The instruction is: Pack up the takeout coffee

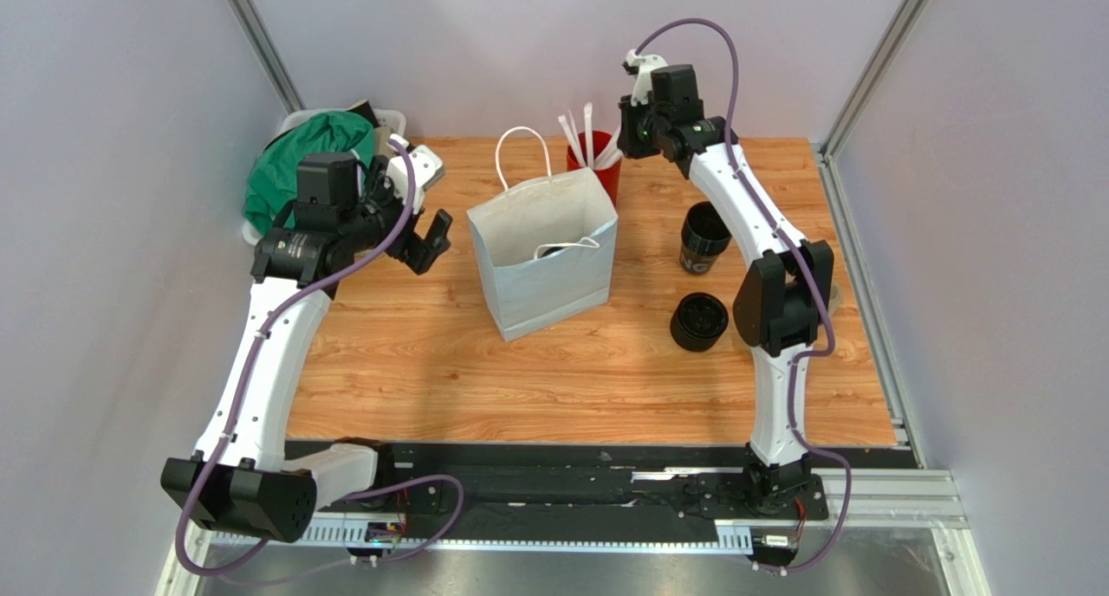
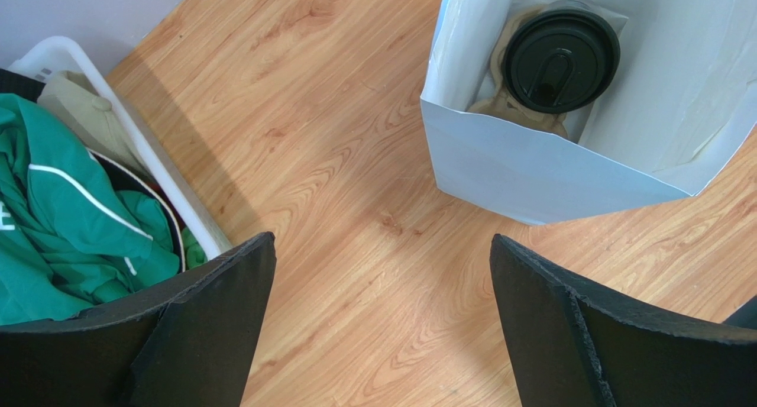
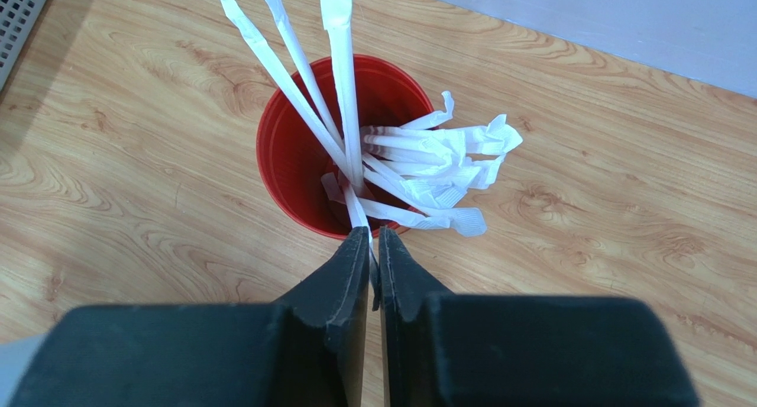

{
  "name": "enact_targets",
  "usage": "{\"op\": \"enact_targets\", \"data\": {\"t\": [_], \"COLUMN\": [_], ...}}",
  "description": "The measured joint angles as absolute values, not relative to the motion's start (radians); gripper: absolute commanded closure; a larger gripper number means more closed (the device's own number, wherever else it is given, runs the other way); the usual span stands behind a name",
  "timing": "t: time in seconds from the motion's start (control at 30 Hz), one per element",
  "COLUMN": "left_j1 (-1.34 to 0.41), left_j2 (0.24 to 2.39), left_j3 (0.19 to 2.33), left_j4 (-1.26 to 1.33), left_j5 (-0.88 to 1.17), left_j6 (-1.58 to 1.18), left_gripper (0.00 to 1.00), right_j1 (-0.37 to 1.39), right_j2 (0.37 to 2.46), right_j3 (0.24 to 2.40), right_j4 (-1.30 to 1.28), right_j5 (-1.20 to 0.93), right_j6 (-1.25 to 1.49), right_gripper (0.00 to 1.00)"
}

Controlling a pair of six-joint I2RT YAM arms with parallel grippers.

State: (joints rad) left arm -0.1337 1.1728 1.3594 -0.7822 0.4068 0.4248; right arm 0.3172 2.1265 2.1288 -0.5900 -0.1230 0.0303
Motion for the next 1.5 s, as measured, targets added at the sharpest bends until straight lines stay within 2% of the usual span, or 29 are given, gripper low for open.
{"op": "enact_targets", "data": {"t": [0.1, 0.17, 0.6, 1.07, 1.5], "left_j1": [-0.134, -0.134, -0.134, -0.13, -0.13], "left_j2": [1.173, 1.173, 1.173, 1.173, 1.171], "left_j3": [1.359, 1.359, 1.355, 1.343, 1.314], "left_j4": [-0.78, -0.78, -0.773, -0.765, -0.754], "left_j5": [0.413, 0.416, 0.437, 0.439, 0.44], "left_j6": [0.424, 0.421, 0.41, 0.407, 0.406], "left_gripper": [0.01, 0.01, 0.01, 0.01, 0.01], "right_j1": [0.317, 0.317, 0.334, 0.346, 0.347], "right_j2": [2.127, 2.127, 2.113, 1.975, 1.703], "right_j3": [2.121, 2.119, 2.137, 2.143, 2.11], "right_j4": [-0.59, -0.59, -0.62, -0.658, -0.729], "right_j5": [-0.123, -0.123, -0.122, -0.122, -0.148], "right_j6": [0.03, 0.03, 0.028, 0.014, -0.031], "right_gripper": [0.94, 1.0, 1.0, 1.0, 1.0]}}
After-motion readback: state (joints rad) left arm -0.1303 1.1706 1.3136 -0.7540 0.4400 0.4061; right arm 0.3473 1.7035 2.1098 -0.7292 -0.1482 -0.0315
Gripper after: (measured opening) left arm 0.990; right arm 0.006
